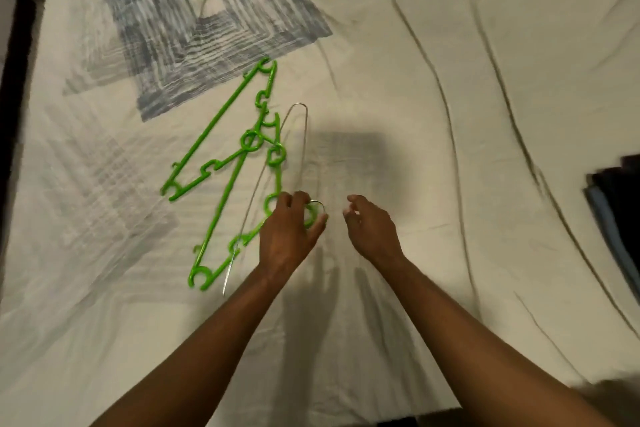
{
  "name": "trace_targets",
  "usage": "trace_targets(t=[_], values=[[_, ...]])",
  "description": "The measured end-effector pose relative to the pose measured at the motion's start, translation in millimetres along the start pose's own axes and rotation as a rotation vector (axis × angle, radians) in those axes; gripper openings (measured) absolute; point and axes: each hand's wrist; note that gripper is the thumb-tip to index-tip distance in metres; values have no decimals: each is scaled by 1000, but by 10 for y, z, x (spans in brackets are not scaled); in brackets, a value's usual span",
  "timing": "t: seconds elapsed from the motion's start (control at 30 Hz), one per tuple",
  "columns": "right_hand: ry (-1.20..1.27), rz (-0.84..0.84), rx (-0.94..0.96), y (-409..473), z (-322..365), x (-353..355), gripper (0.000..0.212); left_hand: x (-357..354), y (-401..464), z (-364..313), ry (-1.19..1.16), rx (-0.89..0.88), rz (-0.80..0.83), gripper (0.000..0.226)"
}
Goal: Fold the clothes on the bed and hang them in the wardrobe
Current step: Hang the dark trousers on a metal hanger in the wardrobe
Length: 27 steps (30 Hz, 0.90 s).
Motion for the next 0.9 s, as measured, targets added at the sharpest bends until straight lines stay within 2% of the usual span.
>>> trace_targets(t=[0.17,0.33,0.43,0.6,0.7,0.8,0.9], values=[[218,-112,-180,-154,-545,423,31,-518,37,-736,-17,-282,118,40],[216,-242,-352,-382,-1303,932,29,-1016,235,-1322,100,-558,185,43],[239,-336,-409,-489,-1703,1197,27,-1256,455,-1631,162,-615,188,43],[336,-482,-453,-597,-2176,1620,27,-1569,806,-2050,264,-570,162,40],[383,-610,-453,-673,-2373,1850,26,-1660,945,-2207,307,-451,187,38],[383,-778,-468,-816,-2646,2113,25,-1794,907,-2394,363,-344,128,37],[425,-989,-522,-993,-2900,2347,20,-1923,696,-2714,347,-368,74,43]])
Point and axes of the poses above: each hand's wrist, its own y-axis towards the middle knuckle, its own x-axis out of the back of the hand, z = x × y
